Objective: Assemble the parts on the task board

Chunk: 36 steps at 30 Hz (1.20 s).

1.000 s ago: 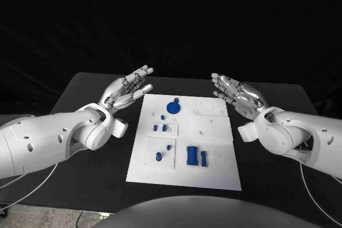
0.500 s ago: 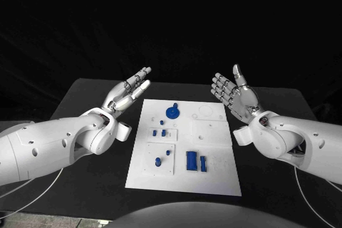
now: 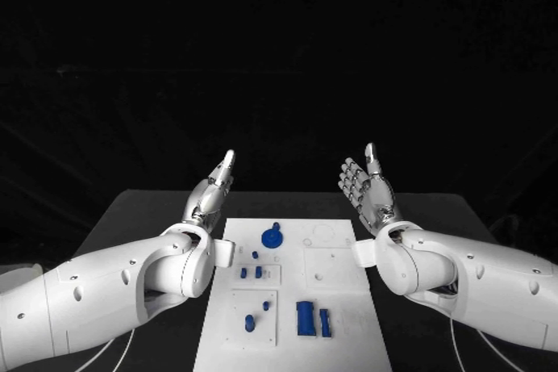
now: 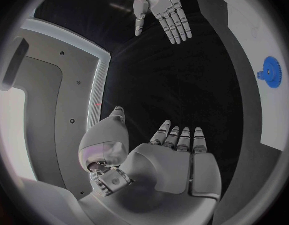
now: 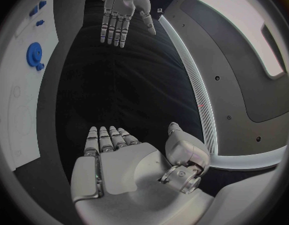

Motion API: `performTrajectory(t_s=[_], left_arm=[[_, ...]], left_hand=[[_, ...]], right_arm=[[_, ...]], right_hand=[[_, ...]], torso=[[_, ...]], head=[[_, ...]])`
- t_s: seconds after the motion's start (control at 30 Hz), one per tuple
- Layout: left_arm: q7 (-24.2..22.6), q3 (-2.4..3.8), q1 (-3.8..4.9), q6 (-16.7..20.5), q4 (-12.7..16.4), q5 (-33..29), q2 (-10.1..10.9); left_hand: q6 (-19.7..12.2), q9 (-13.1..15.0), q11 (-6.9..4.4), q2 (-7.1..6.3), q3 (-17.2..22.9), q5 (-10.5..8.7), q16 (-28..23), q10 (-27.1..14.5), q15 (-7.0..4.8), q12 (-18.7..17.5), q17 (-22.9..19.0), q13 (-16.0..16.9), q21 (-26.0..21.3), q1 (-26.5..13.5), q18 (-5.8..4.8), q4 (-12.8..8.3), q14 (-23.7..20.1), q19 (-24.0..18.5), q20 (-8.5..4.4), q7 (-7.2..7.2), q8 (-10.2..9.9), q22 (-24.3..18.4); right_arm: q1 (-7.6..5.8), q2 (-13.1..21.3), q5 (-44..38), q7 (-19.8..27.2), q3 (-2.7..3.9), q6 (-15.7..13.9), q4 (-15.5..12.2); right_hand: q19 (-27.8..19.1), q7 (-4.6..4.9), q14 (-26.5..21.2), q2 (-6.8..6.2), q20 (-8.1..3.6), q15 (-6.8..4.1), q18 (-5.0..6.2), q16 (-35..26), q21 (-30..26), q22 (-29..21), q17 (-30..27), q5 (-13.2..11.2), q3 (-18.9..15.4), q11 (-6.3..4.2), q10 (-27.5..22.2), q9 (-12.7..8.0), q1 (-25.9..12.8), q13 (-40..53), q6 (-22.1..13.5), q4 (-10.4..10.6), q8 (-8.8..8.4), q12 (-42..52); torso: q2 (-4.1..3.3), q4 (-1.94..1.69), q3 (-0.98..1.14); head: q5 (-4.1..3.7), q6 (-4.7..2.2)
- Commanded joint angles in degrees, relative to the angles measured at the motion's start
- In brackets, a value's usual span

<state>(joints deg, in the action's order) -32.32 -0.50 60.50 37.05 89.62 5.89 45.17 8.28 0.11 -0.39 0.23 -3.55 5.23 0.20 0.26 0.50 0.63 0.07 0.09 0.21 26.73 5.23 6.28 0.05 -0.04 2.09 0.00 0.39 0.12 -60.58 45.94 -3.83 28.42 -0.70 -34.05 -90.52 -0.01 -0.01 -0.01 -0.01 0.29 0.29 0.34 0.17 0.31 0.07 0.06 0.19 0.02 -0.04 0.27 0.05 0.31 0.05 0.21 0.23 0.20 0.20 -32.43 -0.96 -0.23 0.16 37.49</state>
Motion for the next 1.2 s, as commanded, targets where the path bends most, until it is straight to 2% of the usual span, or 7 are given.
performTrajectory(t_s=[0.03, 0.07, 0.1, 0.37, 0.4, 1.0, 1.2], left_arm=[[2.4, 0.41, -0.29, 6.8, 0.3, -5.7, -0.4], [2.5, 0.47, -0.33, 7.0, 0.3, -5.8, -0.5], [2.5, 0.50, -0.34, 7.1, 0.3, -5.9, -0.5], [2.5, 0.50, -0.34, 7.1, 0.3, -5.9, -0.5], [2.5, 0.50, -0.34, 7.1, 0.3, -5.9, -0.5], [2.5, 0.50, -0.34, 7.1, 0.3, -5.9, -0.5], [2.5, 0.50, -0.34, 7.1, 0.3, -5.9, -0.5]], left_hand=[[-2.5, -0.1, 0.39, -0.23, 3.5, -5.23, -0.2, -0.3, -0.50, -0.6, -0.1, -0.1, -0.2, -8.6, -5.23, -2.0, -0.1, 0.0, -2.09, 0.00, -0.4, -0.1], [-2.8, -0.1, 0.39, -0.23, 3.5, -5.23, -0.2, -0.3, -0.50, -0.6, -0.1, -0.1, -0.2, -9.3, -5.23, -2.2, -0.1, 0.0, -2.09, 0.00, -0.4, -0.1], [-3.1, -0.1, 0.39, -0.23, 3.5, -5.23, -0.2, -0.3, -0.50, -0.6, -0.1, -0.1, -0.2, -10.0, -5.23, -6.3, -0.1, 0.0, -2.09, 0.00, -0.4, -0.1], [-4.2, -0.1, 0.39, -0.23, 3.5, -5.23, -0.2, -0.3, -0.50, -0.6, -0.1, -0.1, -0.2, -14.5, -5.23, -6.3, -0.1, 0.0, -2.09, 0.00, -0.4, -0.1], [-8.3, -0.1, 0.39, -0.23, 3.5, -5.23, -0.2, -0.3, -0.50, -0.6, -0.1, -0.1, -0.2, -14.8, -5.23, -6.3, -0.1, 0.0, -2.09, 0.00, -0.4, -0.1], [-8.3, -0.1, 0.39, -0.23, 3.5, -5.23, -0.2, -0.3, -0.50, -0.6, -0.1, -0.1, -0.2, -26.7, -5.23, -6.3, -0.1, 0.0, -2.09, 0.00, -0.4, -0.1], [-8.3, -0.1, 0.39, -0.23, 3.5, -5.23, -0.2, -0.3, -0.50, -0.6, -0.1, -0.1, -0.2, -26.7, -5.23, -6.3, -0.1, 0.0, -2.09, 0.00, -0.4, -0.1]], right_arm=[[0.28, -0.8, 3.4, 1.3, 0.42, -8.8, 0.4], [0.33, -1.0, 3.6, 1.3, 0.52, -9.3, 0.5], [0.37, -1.1, 3.7, 1.3, 0.61, -9.7, 0.5], [0.42, -1.3, 3.8, 1.4, 0.70, -10.1, 0.6], [0.42, -1.3, 3.8, 1.4, 0.70, -10.1, 0.6], [0.42, -1.3, 3.8, 1.4, 0.70, -10.1, 0.6], [0.42, -1.3, 3.8, 1.4, 0.70, -10.1, 0.6]], right_hand=[[0.0, 0.01, 0.0, 0.01, -0.29, -0.29, -0.34, -0.2, -0.3, -0.1, -0.1, -0.2, 0.0, 0.04, -0.3, -0.1, -0.3, -0.1, -0.2, -0.2, -0.20, -0.2], [0.0, 0.01, 0.0, 0.01, -0.29, -0.29, -0.34, -0.2, -0.3, -0.1, -0.1, -0.2, 0.0, 0.04, -0.3, -0.1, -0.3, -0.1, -0.2, -0.2, -0.20, -0.2], [0.0, 0.01, 0.0, 0.01, -0.29, -0.29, -0.34, -0.2, -0.3, -0.1, -0.1, -0.2, 0.0, 0.04, -0.3, -0.1, -0.3, -0.1, -0.2, -0.2, -0.20, -0.2], [0.0, 0.01, 0.0, 0.01, -0.29, -0.29, -0.34, -0.2, -0.3, -0.1, -0.1, -0.2, 0.0, 0.04, -0.3, -0.1, -0.3, -0.1, -0.2, -0.2, -0.20, -0.2], [0.0, 0.01, 0.0, 0.01, -0.29, -0.29, -0.34, -0.2, -0.3, -0.1, -0.1, -0.2, 0.0, 0.04, -0.3, -0.1, -0.3, -0.1, -0.2, -0.2, -0.20, -0.2], [0.0, 0.01, 0.0, 0.01, -0.29, -0.29, -0.34, -0.2, -0.3, -0.1, -0.1, -0.2, 0.0, 0.04, -0.3, -0.1, -0.3, -0.1, -0.2, -0.2, -0.20, -0.2], [0.0, 0.01, 0.0, 0.01, -0.29, -0.29, -0.34, -0.2, -0.3, -0.1, -0.1, -0.2, 0.0, 0.04, -0.3, -0.1, -0.3, -0.1, -0.2, -0.2, -0.20, -0.2]], torso=[[1.03, 0.79, 0.19], [1.11, 0.85, 0.20], [1.17, 0.90, 0.22], [1.25, 0.96, 0.23], [1.25, 0.96, 0.23], [1.25, 0.96, 0.23], [1.25, 0.96, 0.23]], head=[[-0.12, -2.37], [-0.14, -2.63], [-0.15, -2.84], [-0.16, -3.11], [-0.16, -3.11], [-0.16, -3.11], [-0.16, -3.11]])
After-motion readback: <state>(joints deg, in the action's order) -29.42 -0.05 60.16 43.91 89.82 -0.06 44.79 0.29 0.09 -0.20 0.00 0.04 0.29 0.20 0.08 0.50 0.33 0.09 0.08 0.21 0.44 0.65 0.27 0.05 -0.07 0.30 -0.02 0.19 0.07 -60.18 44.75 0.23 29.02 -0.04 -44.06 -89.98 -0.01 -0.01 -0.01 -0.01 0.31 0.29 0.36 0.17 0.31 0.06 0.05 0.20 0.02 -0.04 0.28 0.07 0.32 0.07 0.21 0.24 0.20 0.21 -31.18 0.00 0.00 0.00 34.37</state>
